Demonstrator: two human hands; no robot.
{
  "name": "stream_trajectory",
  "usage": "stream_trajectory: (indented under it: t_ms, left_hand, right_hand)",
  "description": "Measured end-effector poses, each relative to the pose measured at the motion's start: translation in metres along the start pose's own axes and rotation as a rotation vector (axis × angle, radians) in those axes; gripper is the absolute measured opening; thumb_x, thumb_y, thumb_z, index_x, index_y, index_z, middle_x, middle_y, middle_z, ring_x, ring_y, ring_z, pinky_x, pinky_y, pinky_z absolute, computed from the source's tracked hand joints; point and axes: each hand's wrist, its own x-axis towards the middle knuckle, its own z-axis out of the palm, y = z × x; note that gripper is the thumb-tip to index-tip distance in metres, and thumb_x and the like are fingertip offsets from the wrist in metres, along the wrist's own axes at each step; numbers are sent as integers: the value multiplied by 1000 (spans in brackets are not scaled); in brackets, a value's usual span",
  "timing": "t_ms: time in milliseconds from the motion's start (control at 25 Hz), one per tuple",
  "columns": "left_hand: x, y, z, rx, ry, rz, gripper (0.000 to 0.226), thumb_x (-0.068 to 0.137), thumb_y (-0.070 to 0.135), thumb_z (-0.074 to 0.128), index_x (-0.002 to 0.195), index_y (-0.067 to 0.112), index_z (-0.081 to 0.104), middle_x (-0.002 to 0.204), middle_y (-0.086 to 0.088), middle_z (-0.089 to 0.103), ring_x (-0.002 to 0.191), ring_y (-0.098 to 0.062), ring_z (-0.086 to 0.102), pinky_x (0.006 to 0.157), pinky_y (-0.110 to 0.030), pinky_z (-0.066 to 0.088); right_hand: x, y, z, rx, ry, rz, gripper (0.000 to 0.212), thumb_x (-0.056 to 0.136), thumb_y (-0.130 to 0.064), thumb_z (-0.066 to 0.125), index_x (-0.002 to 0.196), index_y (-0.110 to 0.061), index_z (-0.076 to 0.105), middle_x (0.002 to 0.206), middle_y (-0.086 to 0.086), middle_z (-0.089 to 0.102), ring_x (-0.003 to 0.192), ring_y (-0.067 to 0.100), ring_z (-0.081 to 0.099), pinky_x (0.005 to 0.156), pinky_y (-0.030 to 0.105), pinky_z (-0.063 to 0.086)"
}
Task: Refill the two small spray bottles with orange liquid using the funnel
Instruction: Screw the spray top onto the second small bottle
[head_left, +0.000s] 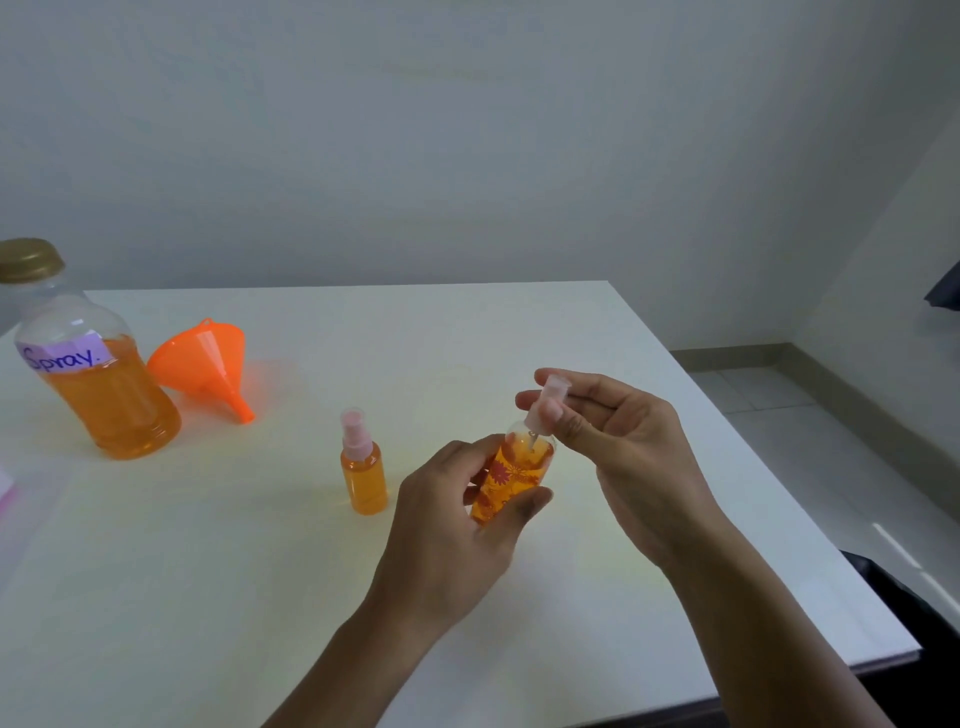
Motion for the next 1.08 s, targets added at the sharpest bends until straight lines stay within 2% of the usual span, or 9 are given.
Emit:
stream_trajectory:
  t_ms: [120, 200, 280, 360, 440, 600, 760, 920, 1080]
  left_hand:
    - [0, 1, -3, -26, -62, -36, 41, 76, 59, 66, 114, 49, 53, 99, 35, 59, 95, 15, 60, 69, 3, 43]
    - [-1, 2, -4, -30, -93, -46, 42, 76, 58, 65, 115, 48, 53, 94, 40, 55, 93, 26, 53, 65, 7, 38]
    - [0, 1, -6, -28, -102, -46, 43, 75, 58, 64, 115, 48, 54, 92, 37, 59, 95, 22, 55, 65, 6, 39]
    - [1, 0, -9, -2, -103, -50, 50, 73, 60, 62, 120, 45, 58, 93, 33, 62, 91, 11, 62, 66, 7, 39]
    - [1, 0, -10, 23, -109, -62, 53, 73, 61, 62, 123, 44, 57, 95, 34, 60, 85, 9, 62, 65, 8, 38]
    - [3, -4, -12, 24, -150, -65, 57, 73, 59, 63, 126, 40, 59, 101, 31, 63, 93, 6, 63, 70, 6, 40]
    - [2, -10, -13, -4, -181, -82, 62, 73, 60, 66, 130, 34, 61, 110, 22, 69, 104, -5, 66, 92, -20, 54]
    - [2, -14, -15, -156, -220, -128, 66, 73, 57, 73, 133, 48, 46, 107, 15, 69, 104, -13, 67, 90, -38, 58]
    - [3, -9, -16, -284, -250, -138, 88, 72, 53, 76, 140, 63, 21, 117, -1, 63, 108, -29, 64, 92, -50, 57]
  right_hand:
    - [0, -1, 0, -107, 76, -32, 44, 63, -49, 80, 94, -19, 80, 101, -5, 80, 99, 30, 72, 94, 47, 59]
    - [0, -1, 1, -203, 99, -54, 28, 70, -42, 78, 91, -23, 78, 93, -8, 80, 89, 15, 76, 86, 36, 63]
    - [1, -1, 2, -350, 116, -98, 9, 82, -34, 75, 90, -30, 74, 89, -17, 77, 86, 1, 75, 81, 22, 62]
    - [2, 2, 3, -442, 125, -129, 6, 89, -28, 72, 92, -33, 72, 91, -22, 74, 87, -3, 73, 78, 16, 60]
    - [2, 4, 2, -460, 125, -130, 7, 91, -26, 71, 91, -33, 72, 91, -21, 74, 87, -3, 73, 77, 13, 58]
    - [3, 0, -3, -386, 109, -125, 6, 92, -23, 69, 93, -26, 74, 85, -12, 78, 82, 3, 75, 75, 18, 60]
    - [5, -8, -12, -176, 54, -73, 18, 90, -23, 66, 104, -17, 75, 92, -1, 81, 89, 16, 77, 82, 28, 62]
    - [10, -6, -30, 151, 145, 40, 39, 84, -23, 64, 120, -7, 70, 105, 7, 79, 98, 22, 75, 87, 30, 60]
    - [6, 7, -33, 5, 145, 118, 29, 92, -19, 66, 120, -13, 72, 102, 2, 80, 95, 20, 76, 83, 29, 60]
